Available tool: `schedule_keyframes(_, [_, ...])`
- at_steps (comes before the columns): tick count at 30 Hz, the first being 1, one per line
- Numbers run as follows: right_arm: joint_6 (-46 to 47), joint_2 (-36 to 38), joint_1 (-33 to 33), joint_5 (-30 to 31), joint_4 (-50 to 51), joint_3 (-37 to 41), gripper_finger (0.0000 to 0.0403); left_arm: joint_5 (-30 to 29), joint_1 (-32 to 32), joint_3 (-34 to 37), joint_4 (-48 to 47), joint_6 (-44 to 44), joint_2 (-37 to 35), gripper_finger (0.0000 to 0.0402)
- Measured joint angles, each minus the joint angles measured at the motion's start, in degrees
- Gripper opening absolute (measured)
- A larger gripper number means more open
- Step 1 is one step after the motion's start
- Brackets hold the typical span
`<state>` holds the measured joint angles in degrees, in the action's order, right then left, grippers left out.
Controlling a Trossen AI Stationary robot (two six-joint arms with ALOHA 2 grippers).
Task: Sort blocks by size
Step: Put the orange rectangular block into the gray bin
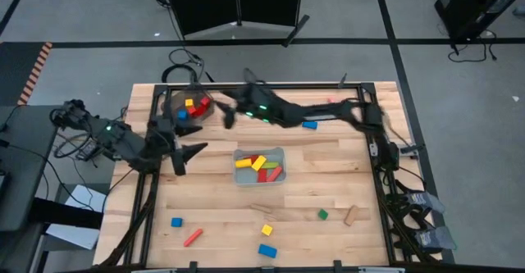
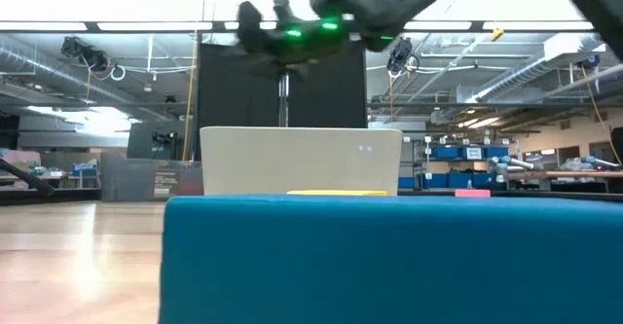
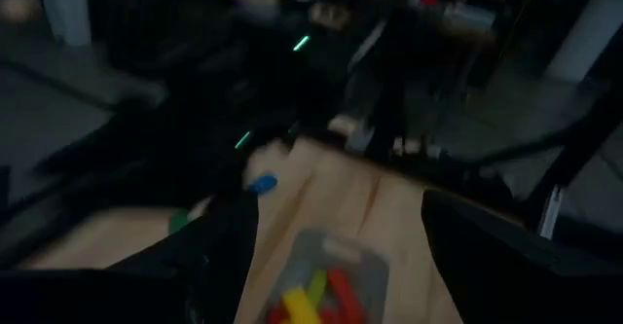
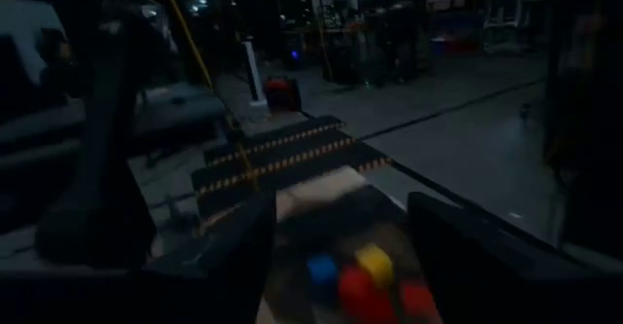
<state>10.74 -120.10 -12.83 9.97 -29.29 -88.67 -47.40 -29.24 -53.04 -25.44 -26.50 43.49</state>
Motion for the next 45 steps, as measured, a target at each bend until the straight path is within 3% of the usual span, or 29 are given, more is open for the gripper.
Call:
schedule_keyframes(3, [-0.6, 9.9, 1.4, 2.6, -5.8, 16.2, 0.0229, 1.2, -0.2, 0.0, -7.5, -5.9, 2.0, 0.0295])
schedule_keyframes(7, [-2.9, 23.9, 4.6, 6.2, -7.2, 31.4, 0.0226, 5.9, -0.1, 0.0, -16.2, -14.9, 6.8, 0.0295])
schedule_keyframes(15, [-7.5, 45.7, 13.9, 12.7, -4.9, 49.5, 0.0242, 30.6, -1.4, 0.0, -20.4, -25.4, 21.2, 0.0295])
schedule_keyframes(19, [-8.0, 51.6, 18.8, 16.0, -1.0, 53.1, 0.0253, 41.7, -4.1, 0.0, -21.2, -30.5, 28.7, 0.0295])
schedule_keyframes(22, [-8.4, 53.8, 21.9, 17.9, 0.6, 54.1, 0.0260, 45.8, -6.3, -0.6, -21.6, -34.4, 32.7, 0.0295])
schedule_keyframes(27, [-9.1, 53.7, 24.8, 22.0, 2.3, 54.4, 0.0268, 46.2, -9.6, -4.0, -21.0, -39.8, 37.0, 0.0295])
schedule_keyframes(37, [-8.9, 52.8, 25.3, 22.1, 2.0, 54.4, 0.0271, 50.2, -14.1, -7.9, -19.7, -45.6, 48.1, 0.0295])
schedule_keyframes(45, [-8.9, 52.8, 25.3, 22.1, 1.5, 54.4, 0.0271, 50.7, -16.3, -8.3, -17.7, -48.9, 53.1, 0.0295])
